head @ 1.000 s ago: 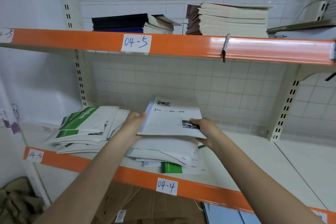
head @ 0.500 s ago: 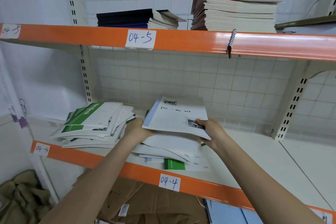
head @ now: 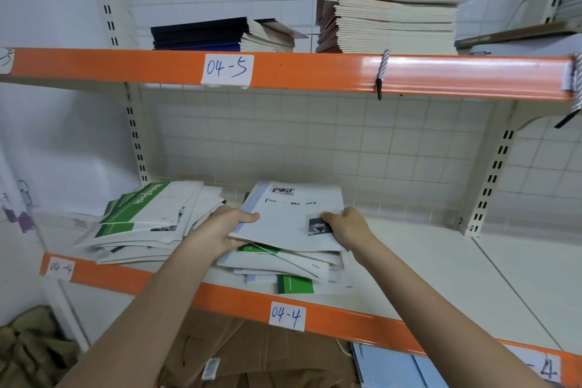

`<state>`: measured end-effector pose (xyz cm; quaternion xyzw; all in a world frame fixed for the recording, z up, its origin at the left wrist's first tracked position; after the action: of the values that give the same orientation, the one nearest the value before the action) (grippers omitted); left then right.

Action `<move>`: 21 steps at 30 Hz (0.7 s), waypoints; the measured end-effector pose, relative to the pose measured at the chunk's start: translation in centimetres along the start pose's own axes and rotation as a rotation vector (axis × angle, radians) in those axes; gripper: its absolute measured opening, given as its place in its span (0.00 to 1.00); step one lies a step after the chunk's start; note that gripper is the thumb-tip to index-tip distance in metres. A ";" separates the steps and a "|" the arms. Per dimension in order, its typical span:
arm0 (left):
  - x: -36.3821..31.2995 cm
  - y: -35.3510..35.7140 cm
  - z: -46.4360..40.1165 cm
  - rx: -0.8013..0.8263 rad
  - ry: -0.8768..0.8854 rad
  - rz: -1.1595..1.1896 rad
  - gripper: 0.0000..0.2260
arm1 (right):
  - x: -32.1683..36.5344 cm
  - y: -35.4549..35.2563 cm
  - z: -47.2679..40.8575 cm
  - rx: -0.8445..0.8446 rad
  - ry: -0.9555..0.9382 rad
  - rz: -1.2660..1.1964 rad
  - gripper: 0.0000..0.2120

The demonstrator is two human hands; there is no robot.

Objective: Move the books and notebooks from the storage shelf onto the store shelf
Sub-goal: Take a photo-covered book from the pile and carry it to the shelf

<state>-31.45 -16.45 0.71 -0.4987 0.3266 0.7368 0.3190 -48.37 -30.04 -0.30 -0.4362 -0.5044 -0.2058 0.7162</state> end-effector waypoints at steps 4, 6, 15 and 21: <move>0.5 0.4 0.4 0.014 0.062 0.139 0.04 | -0.2 -0.4 0.3 0.026 0.012 0.234 0.15; 0.9 0.7 0.7 0.013 0.101 0.225 0.02 | -0.3 -0.6 0.1 0.002 0.008 0.226 0.16; 0.0 0.9 1.0 0.120 0.230 0.407 0.13 | 1.0 -1.4 0.9 0.297 0.179 -0.751 0.08; 0.0 0.3 1.5 0.140 0.253 0.045 0.13 | 0.6 -0.7 0.4 0.133 -0.030 -0.503 0.06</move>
<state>-32.45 -15.42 1.15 -0.5567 0.4259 0.6505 0.2927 -48.85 -30.02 0.57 -0.2523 -0.6197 -0.3374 0.6622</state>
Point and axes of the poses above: each hand's wrist, its own z-axis away from the middle knuckle, its own y-axis out of the palm, x = y × z, the point moved 1 cm from there along -z, towards the middle knuckle, and after that the axes turned 7 degrees about x, right-handed, at the moved point
